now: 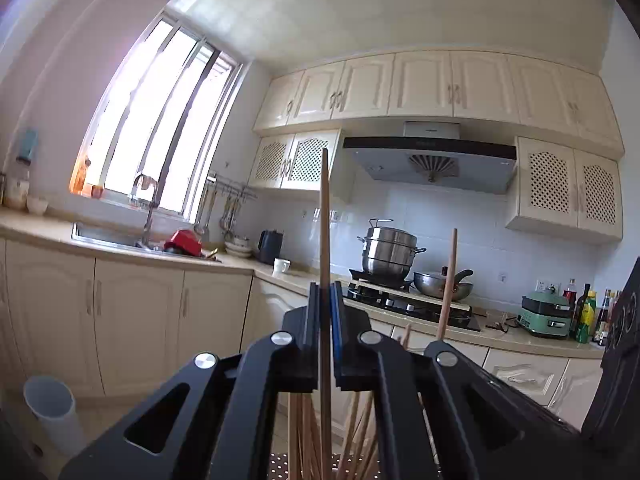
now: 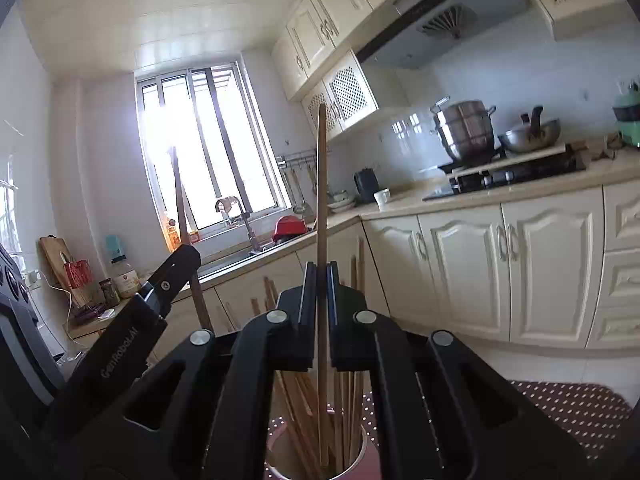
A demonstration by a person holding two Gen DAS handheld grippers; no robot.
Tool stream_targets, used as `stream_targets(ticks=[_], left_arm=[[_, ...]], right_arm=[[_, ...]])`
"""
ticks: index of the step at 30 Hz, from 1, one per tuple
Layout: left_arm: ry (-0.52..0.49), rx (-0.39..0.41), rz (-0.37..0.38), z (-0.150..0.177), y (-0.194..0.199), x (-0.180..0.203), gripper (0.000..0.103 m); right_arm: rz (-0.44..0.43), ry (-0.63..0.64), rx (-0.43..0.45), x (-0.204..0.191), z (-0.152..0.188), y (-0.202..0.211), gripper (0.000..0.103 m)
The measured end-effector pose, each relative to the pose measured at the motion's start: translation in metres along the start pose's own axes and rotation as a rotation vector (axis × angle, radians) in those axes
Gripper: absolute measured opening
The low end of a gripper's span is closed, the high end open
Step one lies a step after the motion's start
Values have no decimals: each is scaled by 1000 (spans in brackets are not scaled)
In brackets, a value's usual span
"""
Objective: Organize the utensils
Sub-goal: 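Lift both chopsticks upright and lower them into the pink cup, then open both tools and pull them back from the pink cup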
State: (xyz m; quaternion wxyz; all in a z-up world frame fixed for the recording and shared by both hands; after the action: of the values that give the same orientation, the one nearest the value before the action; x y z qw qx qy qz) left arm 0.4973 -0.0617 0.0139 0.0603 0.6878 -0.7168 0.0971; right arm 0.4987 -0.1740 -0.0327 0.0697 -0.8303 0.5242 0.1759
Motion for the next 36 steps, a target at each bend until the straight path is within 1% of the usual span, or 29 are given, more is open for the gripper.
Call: stream_targets(ticks=[1, 3, 5, 6, 8, 13, 16, 18, 19, 20, 21, 22, 23, 25, 26, 27, 30, 32, 33, 34, 36], left_arm=[[6, -16, 1, 8, -5, -4, 5], [3, -34, -1, 23, -11, -14, 5], [-21, -56, -9, 39, -12, -17, 5], [-30, -65, -10, 46, -10, -20, 5], [-42, -69, -14, 58, -4, -25, 5], [-82, -147, -17, 92, 7, -35, 6], [-108, -188, -8, 106, 16, -37, 7], [-127, -236, 3, 114, 22, -37, 7], [-135, -269, 10, 118, 24, -37, 10], [-137, -291, 11, 121, 26, -37, 14], [-130, -319, 9, 123, 33, -39, 24], [-123, -332, 8, 124, 38, -40, 29], [-116, -352, 5, 124, 46, -42, 30], [-132, -406, 9, 126, 61, -41, 30], [-135, -425, 8, 126, 69, -41, 30], [-137, -438, 8, 125, 81, -41, 30], [-161, -457, -9, 116, 111, -40, 30], [-165, -470, -4, 107, 140, -37, 33], [-174, -476, -10, 102, 155, -35, 36], [-182, -476, -16, 98, 168, -34, 37], [-190, -474, -6, 87, 195, -29, 38]], right_arm=[[-8, -14, -8, 3, 5, -3, 5], [20, -6, -26, 10, 18, -8, 5], [24, -2, -57, 13, 30, -11, 5], [20, -2, -84, 14, 37, -13, 5], [20, -6, -105, 13, 48, -9, 5], [37, -4, -213, 18, 79, -2, 6], [32, 20, -254, 15, 86, 10, 7], [54, 35, -280, 17, 86, 20, 13], [65, 32, -294, 19, 86, 25, 30], [74, 30, -305, 20, 85, 31, 63], [90, 27, -300, 21, 83, 41, 70], [108, 28, -262, 22, 77, 55, 70], [132, 45, -236, 20, 72, 69, 70], [194, 60, -236, 19, 67, 90, 70], [206, 55, -240, 17, 67, 101, 70], [198, 42, -241, 12, 66, 117, 70], [223, 35, -232, 0, 64, 156, 70], [221, 38, -216, -13, 62, 186, 70], [223, 43, -209, -19, 61, 198, 70], [227, 52, -206, -24, 61, 210, 70], [236, 75, -184, -38, 57, 235, 70]])
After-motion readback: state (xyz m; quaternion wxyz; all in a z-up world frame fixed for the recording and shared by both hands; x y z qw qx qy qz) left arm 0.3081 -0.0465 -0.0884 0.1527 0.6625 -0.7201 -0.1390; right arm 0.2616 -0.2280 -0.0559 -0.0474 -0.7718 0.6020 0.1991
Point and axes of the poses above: each gripper's, at about its wrist camera, not at the fingertips, and y roughly against the way its jaws point, x to its right, z to its underside, the point moved 8 cm from there along -y, roughly the way its jaws point
